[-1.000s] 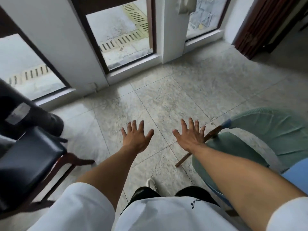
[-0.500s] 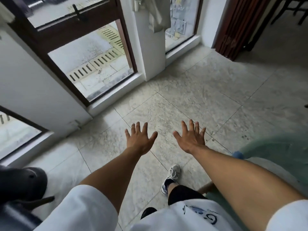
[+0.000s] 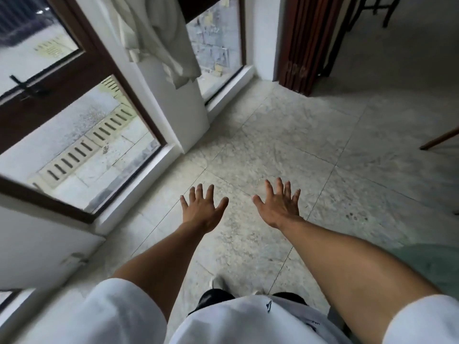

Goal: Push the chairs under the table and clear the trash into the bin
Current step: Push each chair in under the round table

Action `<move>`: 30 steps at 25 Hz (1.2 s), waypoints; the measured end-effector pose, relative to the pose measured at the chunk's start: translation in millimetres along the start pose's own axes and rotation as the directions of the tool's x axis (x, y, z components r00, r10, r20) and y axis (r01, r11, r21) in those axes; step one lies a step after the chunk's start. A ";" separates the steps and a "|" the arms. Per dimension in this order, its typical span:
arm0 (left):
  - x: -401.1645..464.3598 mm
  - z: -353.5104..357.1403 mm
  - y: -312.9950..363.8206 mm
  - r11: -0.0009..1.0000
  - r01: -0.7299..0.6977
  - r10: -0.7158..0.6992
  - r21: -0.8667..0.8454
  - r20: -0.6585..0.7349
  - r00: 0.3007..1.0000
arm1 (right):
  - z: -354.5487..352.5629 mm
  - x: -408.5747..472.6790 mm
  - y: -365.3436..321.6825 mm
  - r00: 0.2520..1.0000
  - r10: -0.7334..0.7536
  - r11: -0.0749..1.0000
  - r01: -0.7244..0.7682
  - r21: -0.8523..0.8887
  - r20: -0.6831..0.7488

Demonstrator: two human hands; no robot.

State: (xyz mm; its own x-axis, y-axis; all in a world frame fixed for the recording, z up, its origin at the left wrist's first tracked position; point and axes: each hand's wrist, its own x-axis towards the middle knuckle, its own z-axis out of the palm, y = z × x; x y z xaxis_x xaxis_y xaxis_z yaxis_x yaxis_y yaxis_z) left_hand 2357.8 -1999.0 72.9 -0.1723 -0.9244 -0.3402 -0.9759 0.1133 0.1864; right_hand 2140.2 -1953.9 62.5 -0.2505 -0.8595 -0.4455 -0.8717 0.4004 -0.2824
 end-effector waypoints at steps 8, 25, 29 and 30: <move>181.0 -25.0 100.1 0.954 -0.294 0.288 0.063 0.096 0.953 | -59.0 112.5 42.8 0.961 0.270 0.958 -0.263 0.113 -0.060; 347.8 -22.3 439.7 0.486 -0.854 0.773 0.186 0.365 0.519 | -162.8 186.9 237.9 0.556 0.826 0.532 -0.717 0.451 -0.090; 329.2 -6.3 527.8 0.391 -0.886 0.789 0.250 0.404 0.462 | -178.8 173.8 313.4 0.492 0.868 0.448 -0.709 0.545 -0.074; 321.0 -2.4 550.9 0.362 -0.894 0.795 0.263 0.414 0.443 | -182.2 165.5 333.2 0.460 0.883 0.425 -0.704 0.569 -0.089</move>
State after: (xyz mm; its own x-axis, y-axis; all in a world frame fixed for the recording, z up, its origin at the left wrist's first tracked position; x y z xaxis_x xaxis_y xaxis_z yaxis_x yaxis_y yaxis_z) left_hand 1765.1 -2234.2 68.6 -0.9077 -0.1689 -0.3840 -0.2342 0.9635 0.1297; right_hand 1731.6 -2020.6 49.4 -0.9229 -0.0702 -0.3786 0.0460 0.9561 -0.2895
